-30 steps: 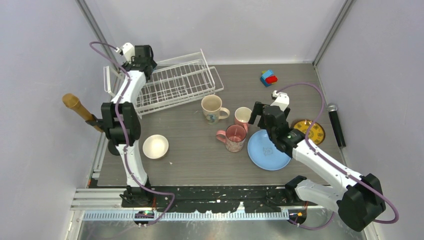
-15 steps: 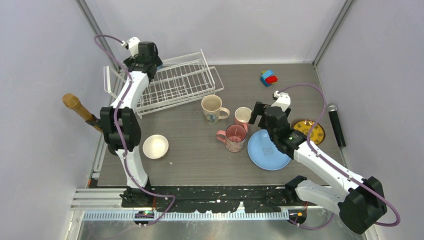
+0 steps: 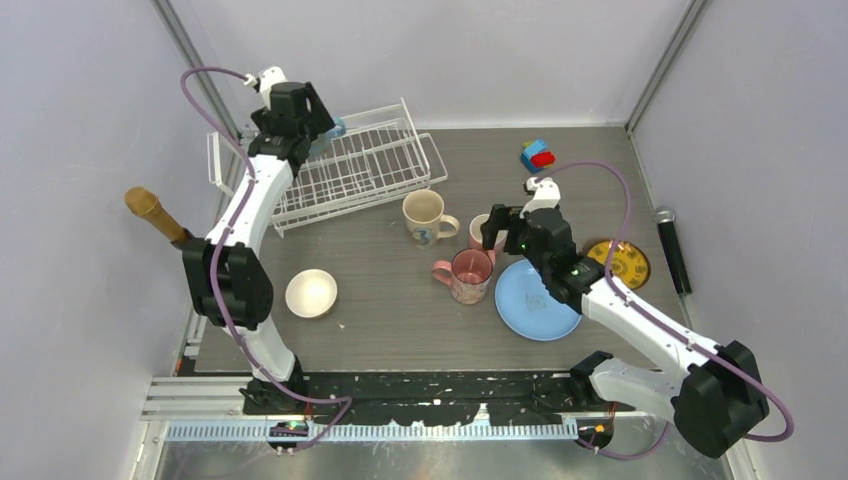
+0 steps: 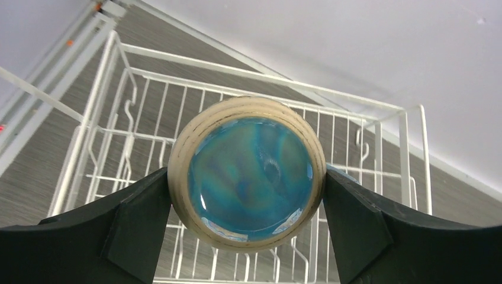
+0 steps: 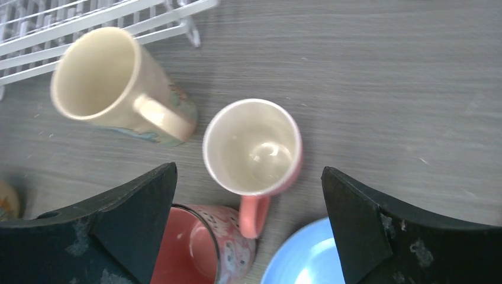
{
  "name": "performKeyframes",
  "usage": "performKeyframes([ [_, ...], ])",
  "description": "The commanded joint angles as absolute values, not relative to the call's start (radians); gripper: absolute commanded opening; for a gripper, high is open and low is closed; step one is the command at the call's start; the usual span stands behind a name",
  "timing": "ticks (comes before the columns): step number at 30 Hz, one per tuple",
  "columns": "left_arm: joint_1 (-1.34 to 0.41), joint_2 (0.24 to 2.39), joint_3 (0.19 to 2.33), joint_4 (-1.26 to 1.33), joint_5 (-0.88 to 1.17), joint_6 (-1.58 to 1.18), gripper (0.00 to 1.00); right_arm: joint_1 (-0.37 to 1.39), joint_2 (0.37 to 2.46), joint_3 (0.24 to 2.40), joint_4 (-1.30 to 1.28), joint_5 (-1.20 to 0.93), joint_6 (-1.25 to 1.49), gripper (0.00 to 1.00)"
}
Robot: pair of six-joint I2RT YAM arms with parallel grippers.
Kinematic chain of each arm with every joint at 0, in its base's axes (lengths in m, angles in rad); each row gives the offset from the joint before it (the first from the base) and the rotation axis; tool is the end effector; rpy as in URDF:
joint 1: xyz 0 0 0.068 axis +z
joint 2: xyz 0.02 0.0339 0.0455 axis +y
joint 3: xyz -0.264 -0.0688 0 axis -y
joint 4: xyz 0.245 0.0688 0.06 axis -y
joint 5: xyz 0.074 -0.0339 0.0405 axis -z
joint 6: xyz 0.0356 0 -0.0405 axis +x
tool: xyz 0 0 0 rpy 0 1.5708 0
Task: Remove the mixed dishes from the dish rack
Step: Pick up the cup from the dish rack, then place the cup at the center of the board.
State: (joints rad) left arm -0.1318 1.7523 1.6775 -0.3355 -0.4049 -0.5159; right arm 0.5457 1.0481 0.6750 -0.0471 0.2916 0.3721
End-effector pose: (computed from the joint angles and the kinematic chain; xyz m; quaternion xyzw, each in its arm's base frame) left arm 0.4126 -0.0405 0.3721 -0.2646 0.7831 -0.0115 0.5626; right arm 0.2078 0.1142 0.2647 0.0068 0.8339 0.1292 0.5366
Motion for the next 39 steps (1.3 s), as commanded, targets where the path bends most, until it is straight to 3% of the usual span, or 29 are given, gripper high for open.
performKeyframes([
  [1,-0.147,1.652,1.663,-0.216,-0.266,-0.497,0.0,0.544,1.11,0.707,0.195,0.053,0.231,1.0],
  [9,-0.194,1.568,1.593,-0.275,-0.086,-0.454,0.0,0.546,1.339,0.904,0.286,-0.33,0.131,0.98],
  [20,-0.253,1.427,1.477,-0.319,0.019,-0.427,0.0,0.602,1.621,1.212,0.31,-0.5,0.026,0.93],
  [25,-0.267,1.395,1.451,-0.348,0.118,-0.42,0.0,0.643,1.705,1.341,0.184,-0.491,-0.106,0.89],
  [31,-0.287,1.331,1.402,-0.356,0.127,-0.402,0.0,0.74,1.726,1.372,0.114,-0.242,-0.279,0.89],
  [39,-0.307,1.27,1.366,-0.383,0.168,-0.365,0.0,0.762,1.715,1.347,0.134,-0.247,-0.29,0.89],
])
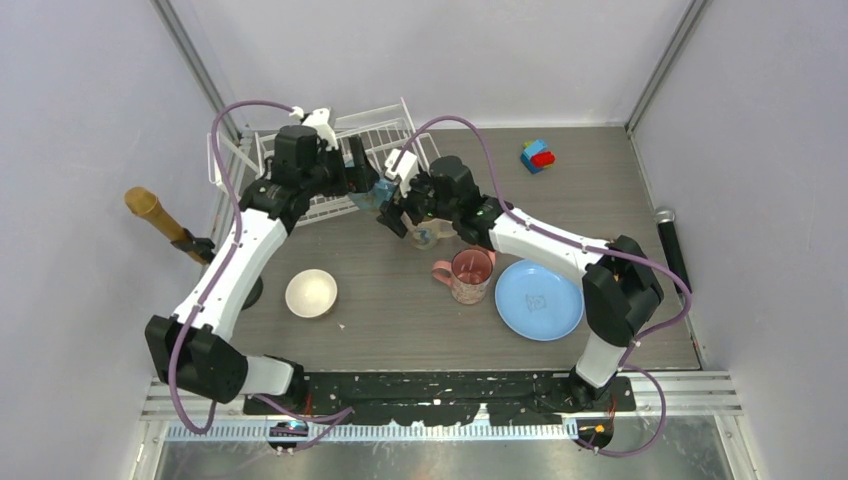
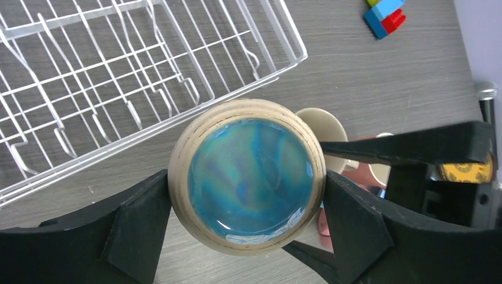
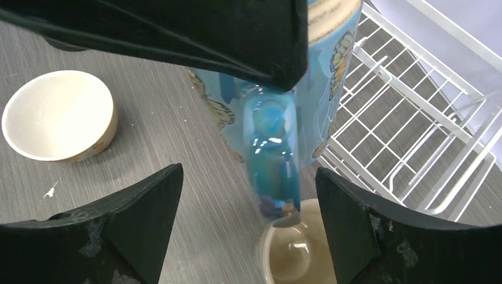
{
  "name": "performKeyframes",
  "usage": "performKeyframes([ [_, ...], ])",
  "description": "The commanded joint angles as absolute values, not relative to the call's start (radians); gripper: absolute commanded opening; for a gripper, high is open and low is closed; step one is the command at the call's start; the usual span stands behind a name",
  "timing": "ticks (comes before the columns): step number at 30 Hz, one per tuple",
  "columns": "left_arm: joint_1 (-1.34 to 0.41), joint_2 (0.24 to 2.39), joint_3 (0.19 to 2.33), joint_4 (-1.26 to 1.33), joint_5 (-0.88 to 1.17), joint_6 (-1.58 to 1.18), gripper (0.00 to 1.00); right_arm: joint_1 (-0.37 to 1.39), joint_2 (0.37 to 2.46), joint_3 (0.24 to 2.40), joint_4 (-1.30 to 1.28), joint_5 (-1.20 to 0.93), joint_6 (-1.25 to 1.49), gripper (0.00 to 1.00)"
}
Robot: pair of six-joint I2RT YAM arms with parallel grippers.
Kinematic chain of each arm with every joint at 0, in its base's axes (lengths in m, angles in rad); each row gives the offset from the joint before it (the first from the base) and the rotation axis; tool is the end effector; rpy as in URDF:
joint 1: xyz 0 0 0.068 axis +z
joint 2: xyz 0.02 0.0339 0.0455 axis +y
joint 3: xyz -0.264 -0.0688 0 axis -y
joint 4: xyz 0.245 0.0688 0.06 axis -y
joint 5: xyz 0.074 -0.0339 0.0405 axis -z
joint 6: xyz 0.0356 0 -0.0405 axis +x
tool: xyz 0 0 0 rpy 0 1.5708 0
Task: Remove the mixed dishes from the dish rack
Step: Place the cup at the center of the board.
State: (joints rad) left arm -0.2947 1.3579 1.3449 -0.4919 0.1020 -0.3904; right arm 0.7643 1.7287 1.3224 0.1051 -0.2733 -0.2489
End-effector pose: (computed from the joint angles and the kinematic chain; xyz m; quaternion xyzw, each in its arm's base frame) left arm 0.2915 -0.0923 0.3754 -0.0153 0.8604 -0.2118 0.4632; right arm 0.2920 0.2932 0.3004 -0.4577 0.6583 0.2558 0.5401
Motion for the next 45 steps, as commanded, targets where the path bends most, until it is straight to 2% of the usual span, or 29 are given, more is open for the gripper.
performKeyframes([
  [1,-0.31,1.267,1.365,-0.387,0.182,-0.36,0.0,0.761,1.714,1.349,0.135,-0.253,-0.289,0.89],
  [5,-0.321,1.244,1.344,-0.394,0.19,-0.355,0.0,0.763,1.709,1.348,0.135,-0.266,-0.288,0.84],
  [7,-0.323,1.231,1.334,-0.395,0.182,-0.354,0.0,0.763,1.702,1.341,0.13,-0.273,-0.285,0.77],
  [10,-0.327,1.22,1.326,-0.402,0.177,-0.352,0.0,0.771,1.681,1.322,0.13,-0.289,-0.281,0.53],
  [14,-0.347,1.22,1.32,-0.419,0.16,-0.353,0.0,0.787,1.647,1.285,0.155,-0.29,-0.257,0.28],
  [22,-0.388,1.215,1.304,-0.439,0.151,-0.354,0.0,0.791,1.614,1.25,0.201,-0.267,-0.083,0.04],
  [23,-0.388,1.208,1.298,-0.44,0.16,-0.354,0.08,0.79,1.601,1.248,0.201,-0.246,-0.03,0.02],
  [24,-0.388,1.198,1.288,-0.438,0.182,-0.354,0.29,0.79,1.594,1.24,0.198,-0.24,0.034,0.01],
  [25,-0.388,1.184,1.272,-0.43,0.204,-0.353,0.58,0.791,1.576,1.233,0.196,-0.234,0.065,0.01],
  [26,-0.388,1.168,1.251,-0.414,0.222,-0.353,0.82,0.791,1.554,1.216,0.196,-0.238,0.128,0.01],
  [27,-0.388,1.15,1.227,-0.392,0.239,-0.353,0.97,0.79,1.543,1.203,0.199,-0.252,0.163,0.01],
  [31,-0.389,1.065,1.123,-0.316,0.271,-0.362,1.0,0.79,1.468,1.079,0.269,-0.282,0.386,0.01],
  [34,-0.389,0.983,1.039,-0.25,0.299,-0.353,1.0,0.789,1.379,1.004,0.25,-0.222,0.516,0.01],
  [38,-0.39,0.879,0.964,-0.161,0.319,-0.355,1.0,0.784,1.272,0.989,0.178,-0.169,0.597,0.01],
  [45,-0.389,0.77,0.854,-0.098,0.32,-0.385,1.0,0.725,1.158,0.964,0.204,-0.174,0.821,0.01],
])
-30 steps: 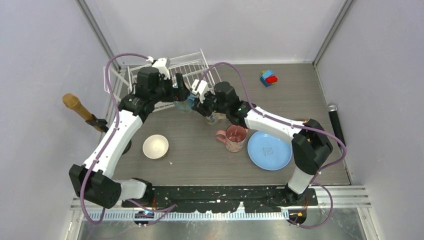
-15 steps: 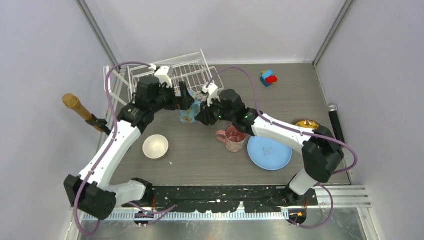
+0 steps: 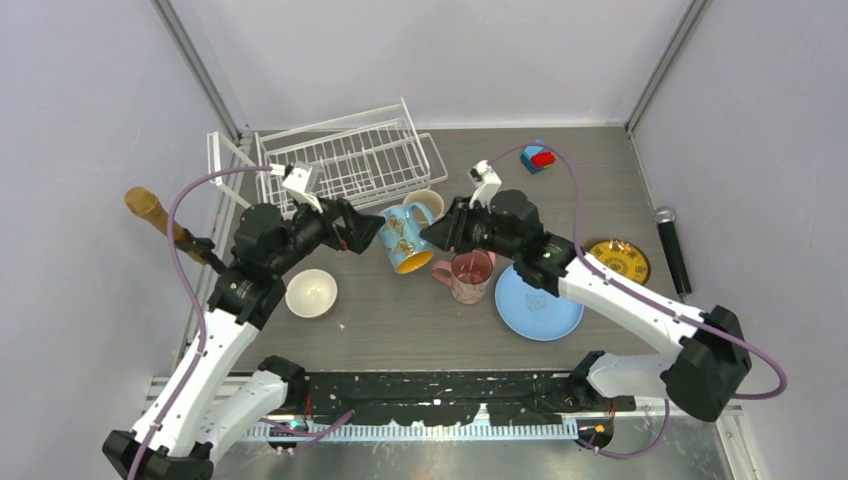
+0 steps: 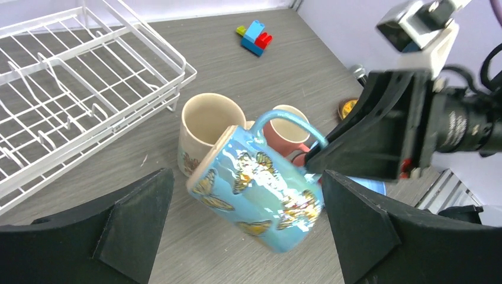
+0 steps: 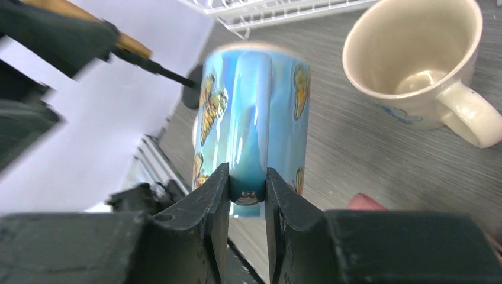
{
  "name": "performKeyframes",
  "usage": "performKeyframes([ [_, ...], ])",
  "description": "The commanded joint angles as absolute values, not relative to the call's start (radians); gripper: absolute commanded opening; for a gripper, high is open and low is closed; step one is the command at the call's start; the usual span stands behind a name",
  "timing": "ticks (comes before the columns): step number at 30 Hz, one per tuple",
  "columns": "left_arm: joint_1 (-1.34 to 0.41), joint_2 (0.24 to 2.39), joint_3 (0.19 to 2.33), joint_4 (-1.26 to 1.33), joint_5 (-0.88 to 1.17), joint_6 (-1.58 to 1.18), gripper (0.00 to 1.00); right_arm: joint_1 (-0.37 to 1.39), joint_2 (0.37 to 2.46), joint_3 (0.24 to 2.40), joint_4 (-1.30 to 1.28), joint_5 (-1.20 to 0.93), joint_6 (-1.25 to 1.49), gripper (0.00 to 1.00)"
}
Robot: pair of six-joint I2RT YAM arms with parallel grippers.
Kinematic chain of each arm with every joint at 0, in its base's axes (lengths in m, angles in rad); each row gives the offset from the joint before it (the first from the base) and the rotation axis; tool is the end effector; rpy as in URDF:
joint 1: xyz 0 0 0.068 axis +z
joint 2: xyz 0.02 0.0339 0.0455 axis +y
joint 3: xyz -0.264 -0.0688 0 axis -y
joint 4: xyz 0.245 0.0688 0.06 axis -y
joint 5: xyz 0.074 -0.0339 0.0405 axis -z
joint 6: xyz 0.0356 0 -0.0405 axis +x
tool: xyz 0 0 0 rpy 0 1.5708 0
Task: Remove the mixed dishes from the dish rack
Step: Place the cup at the center of the board.
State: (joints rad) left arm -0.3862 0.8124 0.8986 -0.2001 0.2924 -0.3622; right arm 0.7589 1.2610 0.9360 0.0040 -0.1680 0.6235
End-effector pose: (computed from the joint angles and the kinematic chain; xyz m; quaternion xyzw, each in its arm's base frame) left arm 0.1673 -0.0791 0.3737 0.1058 0.7370 -0.3419 0.5733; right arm 0.2095 0.2069 0.3091 -0.1036 0.8030 0.4240 0.4058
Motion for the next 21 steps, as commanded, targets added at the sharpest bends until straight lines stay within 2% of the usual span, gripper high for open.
performKeyframes([
  [1,-0.389,0.751,0.837,-0.09,0.322,-0.397,1.0,0.712,1.151,0.964,0.203,-0.184,0.844,0.01],
  [9,-0.39,0.66,0.764,-0.081,0.424,-0.497,1.0,0.701,1.122,0.976,0.161,-0.176,0.917,0.01],
  [14,-0.392,0.644,0.761,-0.16,0.466,-0.53,0.99,0.701,1.159,1.043,0.021,-0.152,0.967,0.01],
  [18,-0.429,0.653,0.746,-0.225,0.385,-0.505,0.99,0.701,1.213,1.123,-0.118,-0.164,1.034,0.01],
  [21,-0.515,0.697,0.789,-0.329,0.238,-0.445,0.99,0.702,1.258,1.189,-0.2,-0.16,1.065,0.01],
])
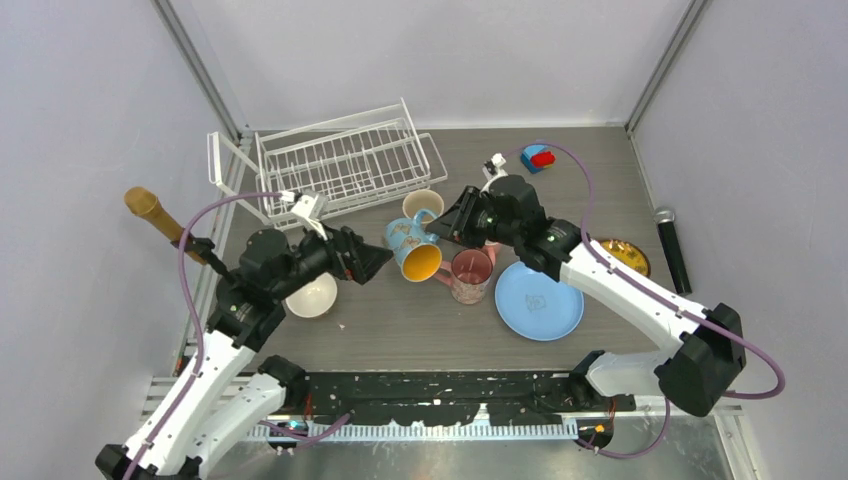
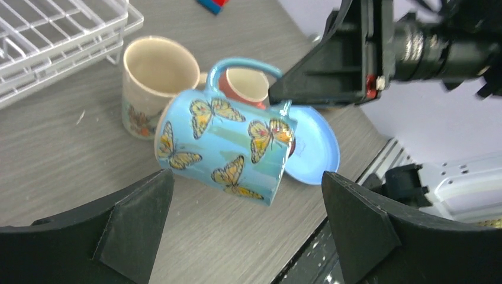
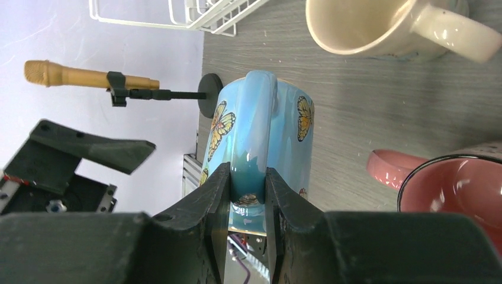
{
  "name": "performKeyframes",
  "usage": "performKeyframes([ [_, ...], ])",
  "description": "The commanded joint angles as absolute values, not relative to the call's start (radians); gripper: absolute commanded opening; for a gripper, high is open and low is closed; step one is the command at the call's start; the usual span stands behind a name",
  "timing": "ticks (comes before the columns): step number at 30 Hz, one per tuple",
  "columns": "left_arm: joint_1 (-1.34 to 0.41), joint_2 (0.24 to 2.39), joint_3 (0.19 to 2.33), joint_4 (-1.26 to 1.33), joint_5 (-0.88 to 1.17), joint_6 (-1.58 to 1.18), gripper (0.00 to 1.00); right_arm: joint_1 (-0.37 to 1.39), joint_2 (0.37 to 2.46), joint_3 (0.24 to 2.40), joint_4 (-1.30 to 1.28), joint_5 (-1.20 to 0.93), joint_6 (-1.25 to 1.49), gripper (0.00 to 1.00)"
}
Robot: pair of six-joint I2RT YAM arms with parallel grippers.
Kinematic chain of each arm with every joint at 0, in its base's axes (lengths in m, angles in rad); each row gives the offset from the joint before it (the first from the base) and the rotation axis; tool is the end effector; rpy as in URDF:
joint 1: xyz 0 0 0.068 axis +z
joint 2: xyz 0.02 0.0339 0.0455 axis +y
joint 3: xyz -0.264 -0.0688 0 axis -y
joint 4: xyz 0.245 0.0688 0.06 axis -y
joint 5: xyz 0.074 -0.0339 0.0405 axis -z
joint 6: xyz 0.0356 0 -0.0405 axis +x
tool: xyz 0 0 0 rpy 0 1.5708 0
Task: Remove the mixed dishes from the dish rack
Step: Place the cup at the center of the board.
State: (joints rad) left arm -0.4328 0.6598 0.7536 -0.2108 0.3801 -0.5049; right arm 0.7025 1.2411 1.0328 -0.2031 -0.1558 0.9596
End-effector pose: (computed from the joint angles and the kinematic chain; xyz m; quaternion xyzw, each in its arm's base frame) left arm 0.1361 -0.0774 0.3455 0.0990 0.7378 -0.4208 0.5184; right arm 0.2152 0.1895 0.3277 0.0646 0.8327 0.4473 0.3200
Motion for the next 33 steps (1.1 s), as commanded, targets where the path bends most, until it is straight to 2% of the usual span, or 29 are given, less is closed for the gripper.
performKeyframes([
  [1,-0.55,0.721,0.807,-0.358,0.187,-0.423,0.99,0.702,1.269,1.207,-0.22,-0.164,1.061,0.01],
  [6,-0.723,0.78,0.871,-0.413,0.02,-0.32,0.99,0.708,1.351,1.319,-0.377,-0.195,1.036,0.01],
  [8,-0.788,0.819,0.899,-0.451,-0.112,-0.302,0.98,0.717,1.378,1.342,-0.407,-0.212,1.03,0.01],
  [16,-0.991,0.983,0.976,-0.524,-0.522,-0.302,0.75,0.744,1.414,1.352,-0.425,-0.199,1.026,0.01],
  [22,-1.046,1.038,0.968,-0.489,-0.61,-0.275,0.62,0.745,1.418,1.34,-0.397,-0.226,1.053,0.01],
  [25,-1.052,1.047,0.956,-0.472,-0.612,-0.271,0.46,0.746,1.419,1.334,-0.393,-0.237,1.057,0.01],
  [29,-1.054,1.036,0.94,-0.445,-0.611,-0.278,0.06,0.747,1.42,1.321,-0.394,-0.244,1.051,0.01],
  [30,-1.053,1.03,0.937,-0.438,-0.61,-0.281,0.0,0.746,1.42,1.319,-0.393,-0.243,1.04,0.01],
  [32,-1.054,1.021,0.929,-0.437,-0.614,-0.293,0.0,0.747,1.417,1.306,-0.386,-0.228,1.031,0.15],
  [33,-1.055,1.017,0.925,-0.436,-0.619,-0.302,0.0,0.747,1.41,1.294,-0.38,-0.206,1.026,0.31],
])
